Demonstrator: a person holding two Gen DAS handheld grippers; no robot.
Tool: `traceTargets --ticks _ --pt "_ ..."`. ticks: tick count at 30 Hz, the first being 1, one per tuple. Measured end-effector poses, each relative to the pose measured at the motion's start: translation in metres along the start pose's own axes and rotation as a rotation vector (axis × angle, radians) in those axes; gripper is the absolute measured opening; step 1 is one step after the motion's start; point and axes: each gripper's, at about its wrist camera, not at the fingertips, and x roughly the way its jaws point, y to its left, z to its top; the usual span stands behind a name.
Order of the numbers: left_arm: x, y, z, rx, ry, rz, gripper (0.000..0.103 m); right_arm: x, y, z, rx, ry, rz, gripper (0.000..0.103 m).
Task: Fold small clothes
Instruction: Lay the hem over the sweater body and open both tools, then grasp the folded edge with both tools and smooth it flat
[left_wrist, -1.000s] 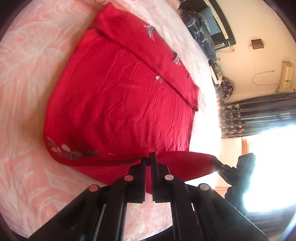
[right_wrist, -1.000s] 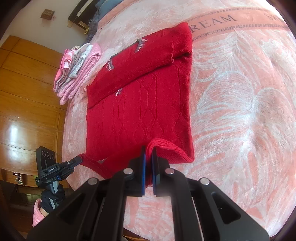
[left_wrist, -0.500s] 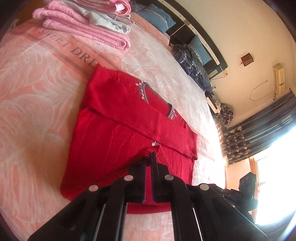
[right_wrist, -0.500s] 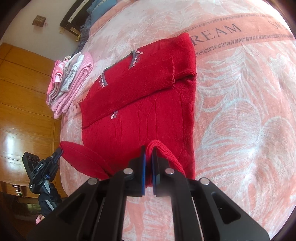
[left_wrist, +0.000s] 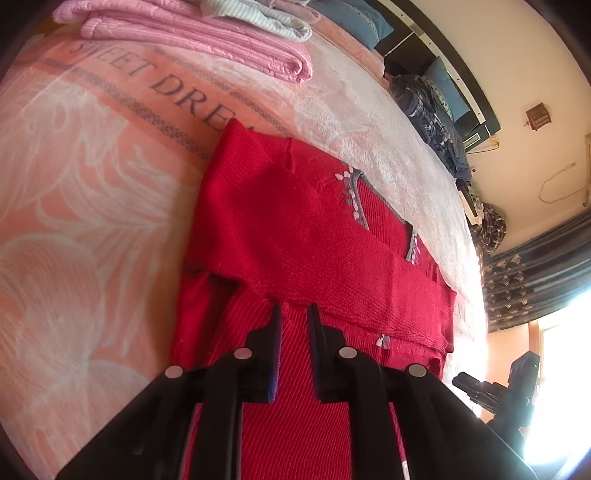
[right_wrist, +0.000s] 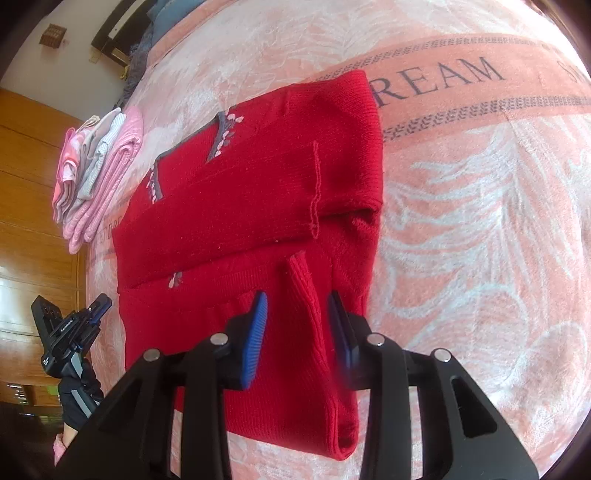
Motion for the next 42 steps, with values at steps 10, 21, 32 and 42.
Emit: traceTargets --ticks 10,21,32,42 --pt "-0.014 0.023 0.024 0.05 0.038 -0.003 0.05 0.0 0.003 0.004 -0.165 -0.011 0.083 0.045" --pt "0.001 0.01 0.013 0.288 0.129 0.076 0.054 0.024 0.022 -0.006 -0.237 0.057 0.045 0.048" --pt "0.044 -0.014 -0.001 0.449 0.189 0.152 0.054 0.036 0.02 -0.007 -0.25 0.068 0.023 0.049" --pt "0.044 -0.012 0.004 0.434 0.186 0.08 0.044 0.044 0.018 -0.002 -0.249 0.063 0.041 0.049"
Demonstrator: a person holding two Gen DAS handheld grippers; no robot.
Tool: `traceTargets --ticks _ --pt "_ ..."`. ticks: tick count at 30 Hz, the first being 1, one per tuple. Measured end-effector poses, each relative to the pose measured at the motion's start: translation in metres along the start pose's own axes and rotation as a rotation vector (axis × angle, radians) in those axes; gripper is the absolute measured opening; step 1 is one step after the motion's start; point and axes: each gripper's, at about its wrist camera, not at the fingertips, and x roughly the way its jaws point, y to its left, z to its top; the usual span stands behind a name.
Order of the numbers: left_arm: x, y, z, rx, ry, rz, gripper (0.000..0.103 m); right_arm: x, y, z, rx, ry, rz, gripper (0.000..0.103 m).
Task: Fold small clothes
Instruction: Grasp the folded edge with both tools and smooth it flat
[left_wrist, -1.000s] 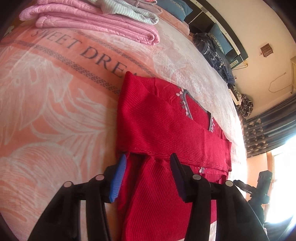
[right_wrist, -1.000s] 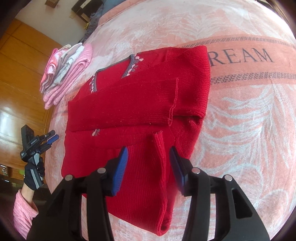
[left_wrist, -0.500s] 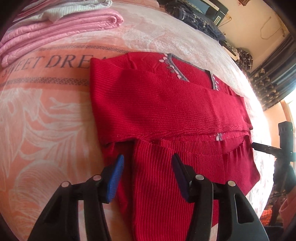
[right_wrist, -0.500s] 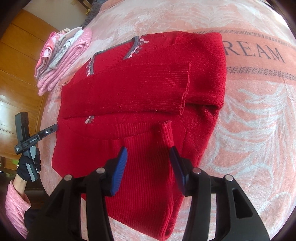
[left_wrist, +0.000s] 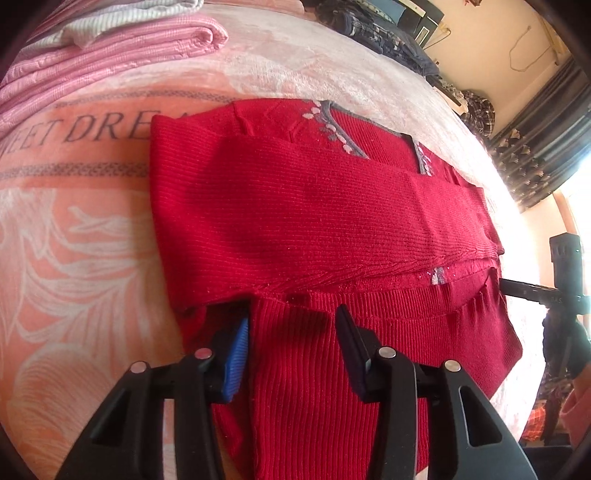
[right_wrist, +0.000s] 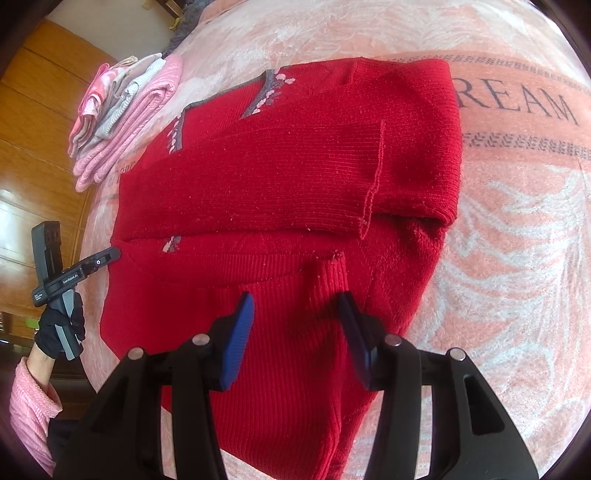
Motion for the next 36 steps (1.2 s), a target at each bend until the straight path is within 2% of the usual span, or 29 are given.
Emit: traceTargets --ticks 2,9,17,20,22,24,25,28,32,36 --pt "-0.002 -0.001 0.0 0.015 -0.003 -0.021 0.043 0.001 -0.001 0.0 -0.001 0.001 -0.007 0.049" --pt "0.001 -0.004 -0.002 0.037 0.002 -0.022 0.036 0.003 -0.005 0.003 0.008 -0.013 -0.03 0.048" --pt "0.008 -0.006 -0.002 0.013 0.022 -0.023 0.037 0.013 0.009 0.003 -0.079 -0.01 -0.099 0.051" --pt "0.008 -0.007 -0.003 0.003 0.013 -0.02 0.037 0.016 0.022 0.001 -0.173 -0.012 -0.123 0.008" --pt "0.006 -0.01 -0.004 0.028 0.01 -0.013 0.026 0.014 0.026 -0.002 -0.202 -0.024 -0.129 0.007" --pt "0.002 -0.012 -0.005 0.042 0.006 -0.023 0.02 0.009 0.026 -0.003 -0.209 -0.035 -0.11 0.007" --pt "-0.001 -0.012 -0.005 0.042 -0.001 -0.037 0.016 0.004 0.025 -0.004 -0.201 -0.045 -0.086 0.007" --pt "-0.016 -0.013 -0.005 0.033 -0.052 -0.095 0.013 -0.017 0.026 -0.006 -0.203 -0.086 -0.023 0.007" --pt "-0.04 -0.015 0.001 0.032 -0.142 -0.146 0.012 -0.04 0.035 -0.005 -0.214 -0.142 0.033 0.007" --pt "-0.065 -0.01 0.011 -0.023 -0.267 -0.188 0.012 -0.061 0.037 0.002 -0.199 -0.203 0.071 0.007"
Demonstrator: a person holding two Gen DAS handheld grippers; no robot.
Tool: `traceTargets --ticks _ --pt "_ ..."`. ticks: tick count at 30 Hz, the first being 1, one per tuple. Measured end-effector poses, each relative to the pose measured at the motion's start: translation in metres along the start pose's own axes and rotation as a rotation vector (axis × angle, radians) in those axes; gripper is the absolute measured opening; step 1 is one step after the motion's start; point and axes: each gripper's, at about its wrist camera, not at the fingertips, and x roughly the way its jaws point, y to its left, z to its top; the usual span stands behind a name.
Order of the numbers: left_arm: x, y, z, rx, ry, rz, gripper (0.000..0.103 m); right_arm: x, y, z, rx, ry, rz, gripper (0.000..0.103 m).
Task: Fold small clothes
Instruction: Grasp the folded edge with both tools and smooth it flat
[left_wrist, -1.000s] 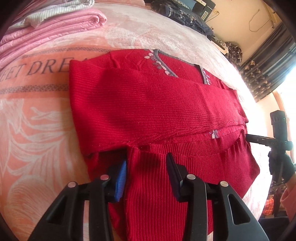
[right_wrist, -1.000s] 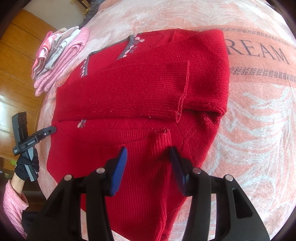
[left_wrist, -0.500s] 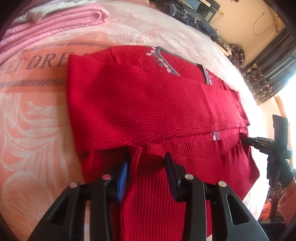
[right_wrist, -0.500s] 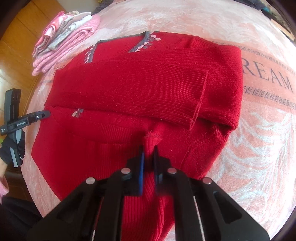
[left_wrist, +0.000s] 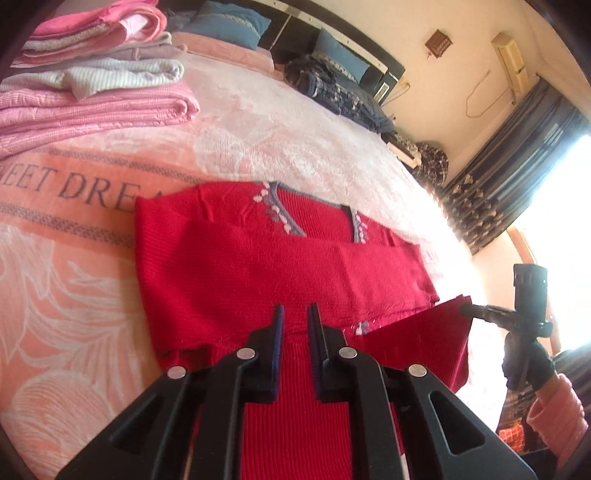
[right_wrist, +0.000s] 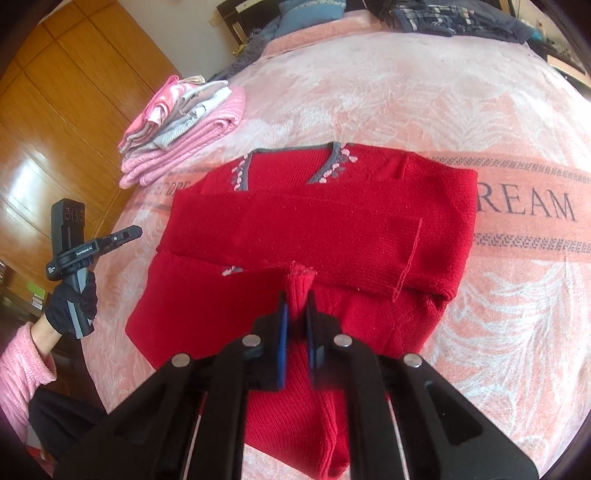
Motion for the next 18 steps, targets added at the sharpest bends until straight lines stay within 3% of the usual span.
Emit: traceTargets --ticks 2,5,7,12,18 --pt "-0.004 0.001 0.009 -0.015 -0.011 0.02 0.012 -0.003 0.0 0.006 0.008 -0.015 0.01 0.007" --pt "0.009 0.008 0.013 -0.039 0.094 0.037 0.021 0.007 -0.002 0.004 0.019 0.006 0.0 0.007" --pt "0.02 0.016 0.005 -0.061 0.154 0.062 0.048 0.017 -0.004 -0.002 0.016 0.045 -0.018 0.007" --pt "0.044 0.024 -0.014 0.025 0.252 0.201 0.049 0.03 -0.005 -0.012 0.02 0.089 -0.028 0.007" --pt "0.06 0.025 -0.026 0.096 0.304 0.239 0.047 0.028 -0.008 -0.01 0.032 0.077 -0.021 0.007"
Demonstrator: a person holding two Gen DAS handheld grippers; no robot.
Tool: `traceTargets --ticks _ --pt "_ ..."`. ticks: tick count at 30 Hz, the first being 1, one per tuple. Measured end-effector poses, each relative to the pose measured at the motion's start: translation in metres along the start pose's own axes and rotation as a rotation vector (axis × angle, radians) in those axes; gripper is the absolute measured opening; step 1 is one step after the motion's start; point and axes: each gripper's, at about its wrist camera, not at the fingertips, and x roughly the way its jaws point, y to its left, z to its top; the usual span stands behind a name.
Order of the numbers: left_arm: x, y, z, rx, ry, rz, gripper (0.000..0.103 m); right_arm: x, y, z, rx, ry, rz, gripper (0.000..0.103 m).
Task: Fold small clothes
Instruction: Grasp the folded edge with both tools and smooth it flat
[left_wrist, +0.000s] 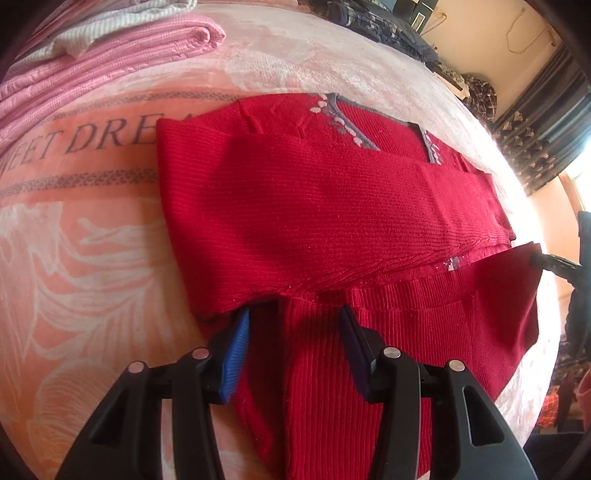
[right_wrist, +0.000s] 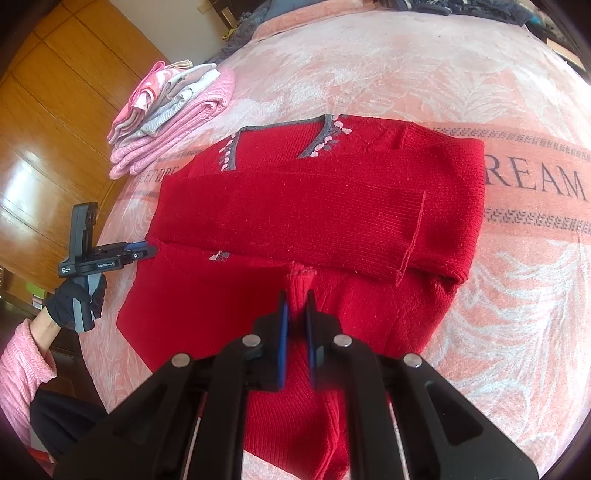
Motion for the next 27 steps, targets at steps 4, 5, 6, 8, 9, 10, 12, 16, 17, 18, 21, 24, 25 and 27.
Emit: traceTargets --ticks 4,5,6,8,9,10,12,16,17,18,21,24,25,27 --pt "0.002 -0.005 -0.003 0.039 -0.016 0.004 0.012 0.0 -0.008 -0.002 0.019 0.002 -0.003 0.007" --pt "0.001 -0.007 -0.003 0.047 -0.021 0.004 0.011 0.0 -0.009 -0.003 0.022 0.003 -0.005 0.007" --pt "-0.001 -0.009 -0.003 0.06 -0.031 0.0 0.006 0.0 -0.01 -0.003 0.023 0.003 -0.006 0.007" --pt "-0.008 -0.011 -0.003 0.076 -0.061 -0.031 0.005 -0.003 -0.011 -0.003 0.027 -0.002 -0.001 0.007" --pt "-0.014 -0.011 -0.003 0.07 -0.086 -0.066 0.005 -0.004 -0.011 -0.003 0.028 -0.006 0.001 0.007" --pt "-0.021 -0.009 -0.002 0.062 -0.117 -0.103 0.005 -0.006 -0.011 -0.003 0.029 -0.01 0.004 0.007" --pt "-0.035 -0.007 -0.001 0.049 -0.176 -0.163 0.004 -0.01 -0.011 -0.002 0.031 -0.021 0.011 0.007" --pt "-0.059 -0.009 0.003 0.061 -0.248 -0.269 0.003 -0.018 -0.01 0.0 0.028 -0.042 0.031 0.007" --pt "-0.064 -0.012 0.004 0.078 -0.254 -0.281 0.003 -0.02 -0.01 0.001 0.029 -0.046 0.036 0.007" --pt "-0.067 -0.013 0.005 0.089 -0.257 -0.291 0.003 -0.021 -0.01 0.001 0.03 -0.048 0.037 0.007" --pt "-0.074 -0.01 0.005 0.073 -0.288 -0.309 0.003 -0.024 -0.011 0.001 0.037 -0.059 0.044 0.007" --pt "-0.079 -0.005 0.008 0.037 -0.319 -0.322 0.003 -0.036 -0.012 0.007 0.049 -0.097 0.057 0.007" --pt "-0.081 -0.004 0.011 0.026 -0.333 -0.326 0.003 -0.043 -0.012 0.01 0.055 -0.12 0.066 0.007" --pt "-0.086 -0.001 0.019 -0.006 -0.365 -0.332 0.003 -0.058 -0.013 0.019 0.067 -0.169 0.084 0.007"
